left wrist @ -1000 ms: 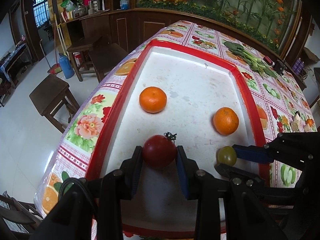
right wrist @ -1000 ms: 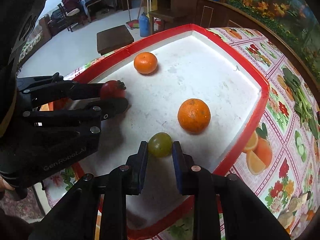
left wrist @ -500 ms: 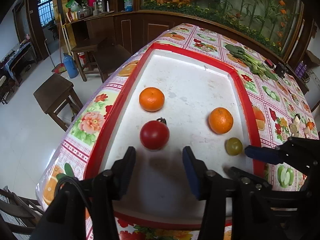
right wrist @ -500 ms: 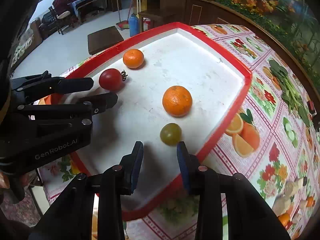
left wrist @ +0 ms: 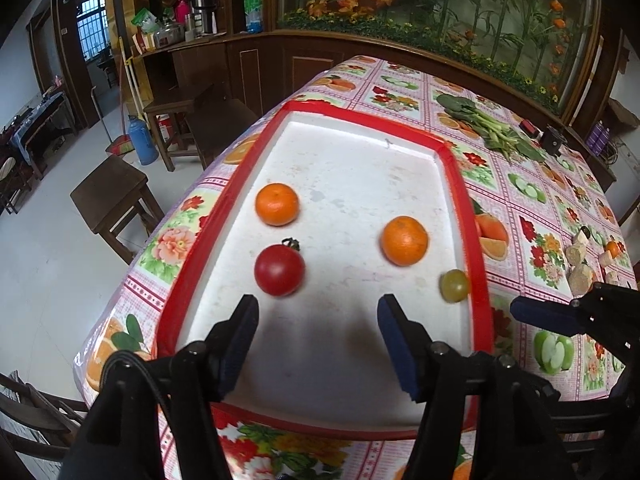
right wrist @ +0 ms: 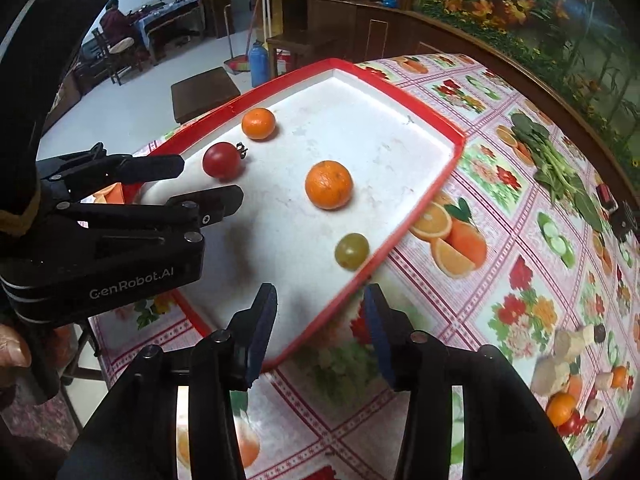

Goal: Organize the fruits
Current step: 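Lift both grippers away from the tray toward the remaining fruits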

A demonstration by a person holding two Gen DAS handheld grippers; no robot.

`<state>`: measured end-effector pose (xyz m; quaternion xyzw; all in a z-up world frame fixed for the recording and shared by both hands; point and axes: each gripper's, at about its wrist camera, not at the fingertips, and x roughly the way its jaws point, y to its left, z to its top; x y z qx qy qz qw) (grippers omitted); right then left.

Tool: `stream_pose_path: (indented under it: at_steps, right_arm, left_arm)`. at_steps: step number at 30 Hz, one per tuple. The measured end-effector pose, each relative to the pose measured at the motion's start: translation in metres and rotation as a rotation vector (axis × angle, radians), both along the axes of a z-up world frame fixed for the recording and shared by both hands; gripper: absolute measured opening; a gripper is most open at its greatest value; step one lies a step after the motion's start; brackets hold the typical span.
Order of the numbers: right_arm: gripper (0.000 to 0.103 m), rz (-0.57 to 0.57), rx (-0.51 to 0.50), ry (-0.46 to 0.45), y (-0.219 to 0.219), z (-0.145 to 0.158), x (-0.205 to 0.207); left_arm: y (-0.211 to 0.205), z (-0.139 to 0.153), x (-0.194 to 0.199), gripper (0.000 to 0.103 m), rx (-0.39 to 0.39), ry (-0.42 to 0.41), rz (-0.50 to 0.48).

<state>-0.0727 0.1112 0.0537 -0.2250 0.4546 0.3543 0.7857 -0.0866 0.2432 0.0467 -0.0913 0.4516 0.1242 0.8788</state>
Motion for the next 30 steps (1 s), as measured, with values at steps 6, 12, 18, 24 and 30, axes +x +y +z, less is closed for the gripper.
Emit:
stream_pose_path:
  at_steps: [6,12,18,24,30]
  right_arm:
    - [0.046,-0.03,0.006,-0.001,-0.021,0.003,-0.002]
    - [0.05,-0.074,0.013,0.002,-0.049,0.004,-0.004]
    - [0.058,-0.133,0.019,-0.005,-0.085,0.005,-0.005]
    - [0.059,-0.21,0.03,-0.003,-0.129,0.007,-0.004]
    - [0.06,-0.298,0.05,0.006,-0.178,0.008,0.001]
  left_arm:
    - [-0.02,0.008,0.0,0.067,0.014,-0.013,-0.028]
    - [-0.047,0.014,0.003,0.067,0.02,-0.02,-0.068]
    - [-0.081,0.018,0.012,0.068,0.02,-0.025,-0.122]
    - [-0.123,0.02,0.02,0.068,0.023,-0.026,-0.192]
    - [-0.168,0.018,0.032,0.068,0.021,-0.008,-0.273]
